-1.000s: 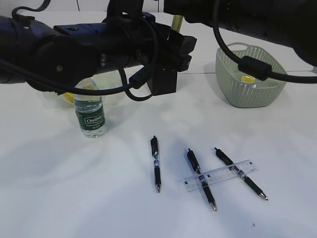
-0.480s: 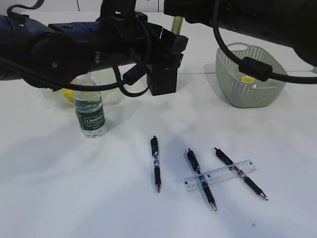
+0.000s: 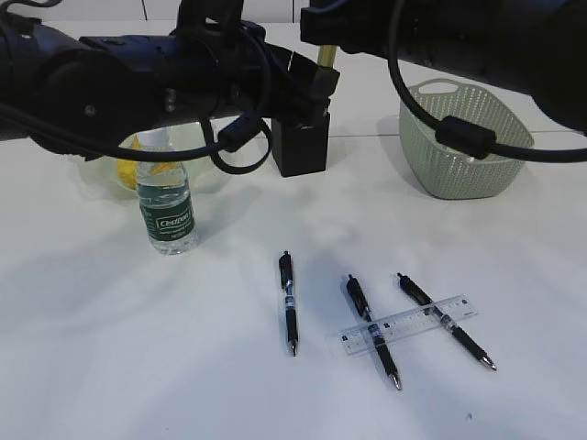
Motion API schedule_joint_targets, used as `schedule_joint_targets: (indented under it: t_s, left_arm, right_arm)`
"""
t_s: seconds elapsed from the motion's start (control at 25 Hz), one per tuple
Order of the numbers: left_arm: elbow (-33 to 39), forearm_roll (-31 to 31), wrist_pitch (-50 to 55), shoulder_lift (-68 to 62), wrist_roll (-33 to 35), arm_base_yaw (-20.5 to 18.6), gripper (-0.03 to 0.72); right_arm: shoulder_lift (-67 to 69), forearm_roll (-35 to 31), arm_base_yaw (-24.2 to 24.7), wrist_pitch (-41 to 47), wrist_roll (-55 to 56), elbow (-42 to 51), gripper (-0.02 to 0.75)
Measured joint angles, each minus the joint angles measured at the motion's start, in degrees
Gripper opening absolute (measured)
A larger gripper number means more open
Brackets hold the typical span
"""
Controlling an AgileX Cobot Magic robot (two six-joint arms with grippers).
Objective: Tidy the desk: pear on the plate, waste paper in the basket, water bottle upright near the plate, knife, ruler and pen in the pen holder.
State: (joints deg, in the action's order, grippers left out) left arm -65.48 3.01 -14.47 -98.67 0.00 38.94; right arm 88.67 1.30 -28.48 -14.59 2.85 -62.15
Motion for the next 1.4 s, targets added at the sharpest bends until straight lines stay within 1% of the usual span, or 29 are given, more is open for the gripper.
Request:
schedule_joint_targets:
  t_s: [0.56, 0.96, 1.24, 1.4]
  left_arm:
    - [0.0, -0.1, 3.6, 1.3, 0.0, 0.0, 0.454]
    - [0.0, -0.2, 5.4, 2.2, 0.0, 0.0, 0.457]
    - [0.0, -0.2, 8.4, 3.8, 0.0, 0.0, 0.459]
    - [0.0, 0.0, 11.9, 4.4, 0.0, 0.0, 0.459]
  right_arm:
    - [0.9, -0.3, 0.0, -2.6, -2.2, 0.0, 0.105]
    - [0.9, -0.7, 1.9, -2.6, -2.3, 0.0, 0.105]
    - [1.3, -0.8, 2.0, -2.8, -2.3, 0.0, 0.105]
    - [2.2, -0.8, 2.0, -2.8, -2.8, 0.0, 0.105]
